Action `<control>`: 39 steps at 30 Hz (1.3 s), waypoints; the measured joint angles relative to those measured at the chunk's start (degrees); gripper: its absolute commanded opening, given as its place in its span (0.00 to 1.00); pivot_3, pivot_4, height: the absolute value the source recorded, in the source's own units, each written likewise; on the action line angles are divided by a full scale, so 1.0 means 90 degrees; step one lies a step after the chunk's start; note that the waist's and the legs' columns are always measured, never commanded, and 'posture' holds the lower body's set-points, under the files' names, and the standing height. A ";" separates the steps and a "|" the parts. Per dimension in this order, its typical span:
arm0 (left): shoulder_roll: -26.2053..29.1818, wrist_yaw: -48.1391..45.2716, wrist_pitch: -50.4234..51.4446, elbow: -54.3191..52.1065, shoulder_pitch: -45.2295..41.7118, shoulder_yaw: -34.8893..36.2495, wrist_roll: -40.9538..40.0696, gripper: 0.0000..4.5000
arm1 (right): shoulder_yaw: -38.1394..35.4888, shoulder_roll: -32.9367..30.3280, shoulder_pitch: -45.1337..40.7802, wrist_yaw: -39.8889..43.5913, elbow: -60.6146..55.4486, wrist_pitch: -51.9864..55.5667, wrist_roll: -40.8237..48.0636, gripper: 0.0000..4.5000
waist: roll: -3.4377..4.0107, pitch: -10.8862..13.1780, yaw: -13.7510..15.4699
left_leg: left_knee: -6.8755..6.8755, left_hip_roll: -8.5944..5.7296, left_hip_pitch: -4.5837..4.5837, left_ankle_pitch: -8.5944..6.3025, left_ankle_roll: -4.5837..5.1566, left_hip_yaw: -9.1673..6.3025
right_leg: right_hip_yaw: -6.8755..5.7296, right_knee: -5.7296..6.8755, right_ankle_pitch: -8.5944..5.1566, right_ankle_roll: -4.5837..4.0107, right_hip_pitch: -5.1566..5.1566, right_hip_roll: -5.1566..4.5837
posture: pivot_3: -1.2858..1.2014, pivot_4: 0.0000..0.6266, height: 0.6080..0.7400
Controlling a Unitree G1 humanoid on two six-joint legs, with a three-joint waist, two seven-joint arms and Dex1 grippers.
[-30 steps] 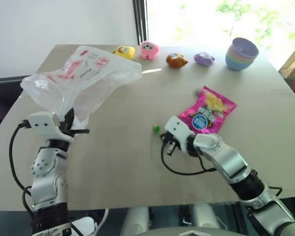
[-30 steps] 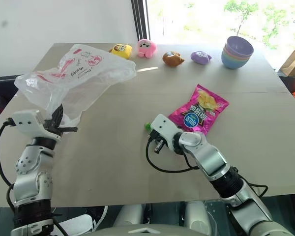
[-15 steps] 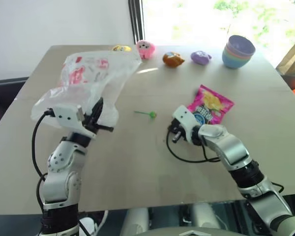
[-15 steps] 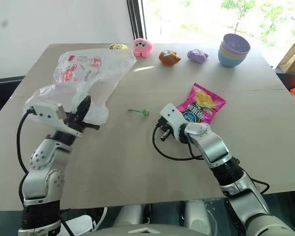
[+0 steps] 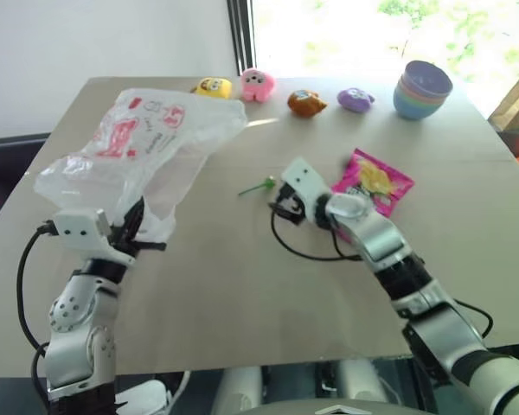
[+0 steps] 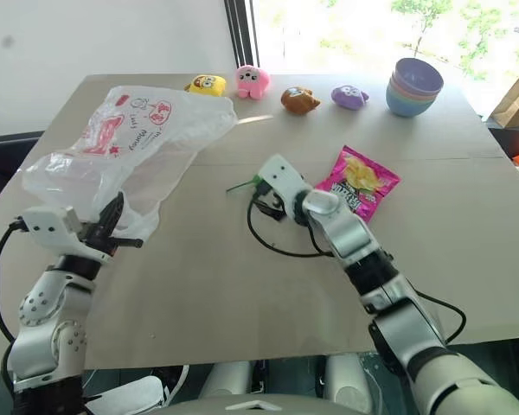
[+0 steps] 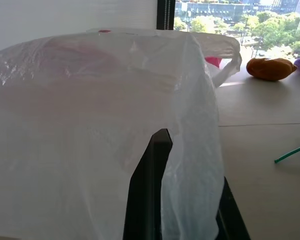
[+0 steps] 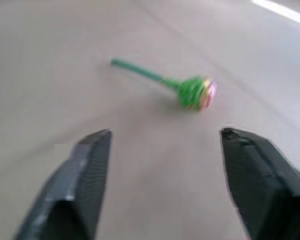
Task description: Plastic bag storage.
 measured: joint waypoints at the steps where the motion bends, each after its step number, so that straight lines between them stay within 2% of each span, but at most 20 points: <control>1: -0.0002 -0.0034 -0.0007 -0.0001 0.0039 -0.0013 -0.0011 0.00 | -0.0024 0.0148 -0.0222 -0.0040 0.0503 -0.0322 -0.0058 0.99 | 0.0002 0.0001 -0.0005 | -0.0001 0.0000 -0.0003 0.0000 -0.0001 0.0002 | 0.0002 -0.0001 0.0000 0.0000 -0.0002 -0.0001 | 0.52 0.24 1.00; 7: -0.0075 -0.0081 -0.0042 -0.0033 0.0291 -0.0040 -0.0055 0.00 | -0.0466 0.0841 -0.1636 0.0149 0.3667 -0.1913 -0.0061 0.99 | 0.0008 0.0011 -0.0021 | -0.0005 0.0007 -0.0010 0.0001 -0.0001 0.0000 | -0.0004 -0.0011 0.0001 -0.0001 -0.0004 -0.0003 | 0.52 0.24 1.00; 10: -0.0147 -0.0028 -0.0053 -0.0120 0.0407 -0.0038 -0.0053 0.00 | -0.0848 0.1011 -0.2085 0.0151 0.4787 -0.2386 -0.0053 0.99 | 0.0013 0.0015 -0.0003 | -0.0008 0.0011 -0.0020 0.0001 -0.0002 -0.0007 | -0.0013 -0.0021 0.0001 0.0000 -0.0004 -0.0011 | 0.52 0.24 1.00; 14: -0.0205 0.0072 -0.0067 -0.0352 0.0630 0.0001 -0.0052 0.00 | -0.1053 0.0998 -0.2185 0.0278 0.5478 -0.2564 -0.0109 0.99 | 0.0017 0.0018 -0.0016 | -0.0011 0.0011 -0.0026 0.0000 -0.0002 -0.0007 | -0.0014 -0.0029 0.0001 0.0001 -0.0005 -0.0019 | 0.52 0.24 1.00; 19: -0.0285 0.0189 -0.0075 -0.0505 0.0878 0.0124 -0.0054 0.00 | -0.1316 0.1007 -0.2248 0.0636 0.5663 -0.2587 -0.0151 0.99 | 0.0027 0.0024 -0.0025 | -0.0012 0.0014 -0.0035 0.0001 -0.0002 -0.0010 | -0.0018 -0.0021 0.0001 0.0000 -0.0020 -0.0017 | 0.52 0.24 1.00; 22: -0.0285 0.0199 -0.0075 -0.0559 0.0882 0.0158 -0.0053 0.00 | -0.1391 0.1017 -0.2248 0.0720 0.5687 -0.2615 -0.0199 0.81 | 0.0027 0.0024 -0.0031 | -0.0012 0.0013 -0.0034 0.0000 -0.0002 -0.0008 | -0.0016 -0.0020 0.0001 0.0000 -0.0020 -0.0018 | 0.52 0.24 1.00; 28: -0.0284 0.0251 -0.0074 -0.0568 0.0825 0.0159 -0.0040 0.00 | -0.1417 0.1094 -0.2246 0.0823 0.5692 -0.2730 -0.0354 0.18 | 0.0028 0.0024 -0.0079 | -0.0011 0.0013 -0.0046 0.0001 -0.0002 -0.0009 | -0.0017 -0.0018 0.0001 0.0000 -0.0030 -0.0018 | 0.52 0.24 1.00; 34: -0.0256 0.0144 -0.0055 -0.0576 0.0760 0.0077 -0.0063 0.00 | -0.1575 0.1169 -0.2247 0.0917 0.5687 -0.2744 -0.0344 0.17 | 0.0028 0.0024 -0.0116 | -0.0010 0.0013 -0.0060 0.0001 -0.0003 -0.0008 | -0.0017 -0.0018 0.0002 0.0000 -0.0042 -0.0019 | 0.52 0.24 1.00; 39: -0.0203 -0.0258 0.0149 -0.0909 0.0830 -0.0508 -0.0207 0.00 | -0.2235 0.1580 -0.2465 0.1018 0.5530 -0.2238 0.0239 0.17 | 0.0029 0.0025 -0.0129 | -0.0009 0.0013 -0.0079 0.0002 -0.0003 -0.0004 | -0.0013 -0.0012 0.0002 0.0000 -0.0064 -0.0018 | 0.52 0.24 1.00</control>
